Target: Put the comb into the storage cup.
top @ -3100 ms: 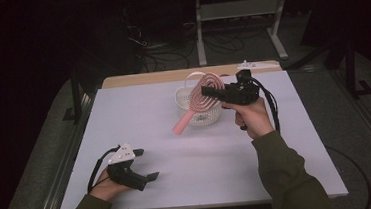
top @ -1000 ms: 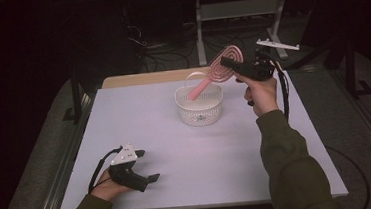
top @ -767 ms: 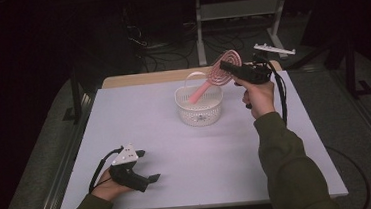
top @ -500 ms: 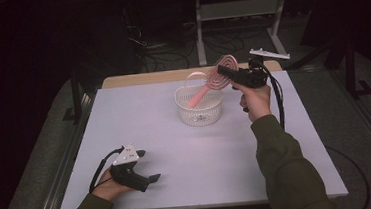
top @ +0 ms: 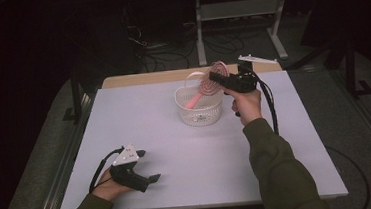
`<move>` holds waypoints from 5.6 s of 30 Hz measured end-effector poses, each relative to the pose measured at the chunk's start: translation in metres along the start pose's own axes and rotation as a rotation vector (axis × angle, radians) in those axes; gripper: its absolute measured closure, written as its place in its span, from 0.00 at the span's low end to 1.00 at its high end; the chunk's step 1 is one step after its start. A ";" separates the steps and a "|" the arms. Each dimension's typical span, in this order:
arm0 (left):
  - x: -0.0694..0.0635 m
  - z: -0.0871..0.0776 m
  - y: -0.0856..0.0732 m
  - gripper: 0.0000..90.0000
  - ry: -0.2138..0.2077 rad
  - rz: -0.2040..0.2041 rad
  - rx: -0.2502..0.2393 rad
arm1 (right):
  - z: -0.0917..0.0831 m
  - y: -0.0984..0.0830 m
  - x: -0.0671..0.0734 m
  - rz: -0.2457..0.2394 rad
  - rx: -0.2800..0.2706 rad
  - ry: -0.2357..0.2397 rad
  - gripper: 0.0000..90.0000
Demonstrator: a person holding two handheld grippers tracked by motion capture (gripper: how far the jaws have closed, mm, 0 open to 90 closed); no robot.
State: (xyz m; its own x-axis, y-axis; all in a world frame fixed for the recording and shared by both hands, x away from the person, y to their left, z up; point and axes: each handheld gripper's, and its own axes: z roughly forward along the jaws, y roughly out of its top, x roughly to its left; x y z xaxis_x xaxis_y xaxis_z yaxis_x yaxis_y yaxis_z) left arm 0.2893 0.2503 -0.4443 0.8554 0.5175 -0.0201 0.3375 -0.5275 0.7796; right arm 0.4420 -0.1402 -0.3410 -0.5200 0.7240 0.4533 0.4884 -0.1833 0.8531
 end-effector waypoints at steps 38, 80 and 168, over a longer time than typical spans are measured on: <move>-0.002 0.001 0.001 0.00 -0.015 0.020 0.007 | 0.019 -0.017 -0.009 0.045 -0.024 -0.016 0.70; -0.005 0.003 0.001 0.00 -0.033 0.024 0.025 | 0.014 -0.030 -0.031 0.100 0.002 -0.054 0.67; -0.003 0.002 0.001 0.00 -0.016 0.018 0.029 | -0.045 -0.044 -0.007 -0.312 0.244 -0.136 0.00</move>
State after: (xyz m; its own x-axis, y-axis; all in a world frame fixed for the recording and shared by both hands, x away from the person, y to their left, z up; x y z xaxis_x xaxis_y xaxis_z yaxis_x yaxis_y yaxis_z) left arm 0.2877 0.2466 -0.4452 0.8679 0.4966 -0.0164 0.3327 -0.5564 0.7614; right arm 0.3926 -0.1677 -0.3701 -0.5802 0.8039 0.1306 0.4822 0.2099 0.8505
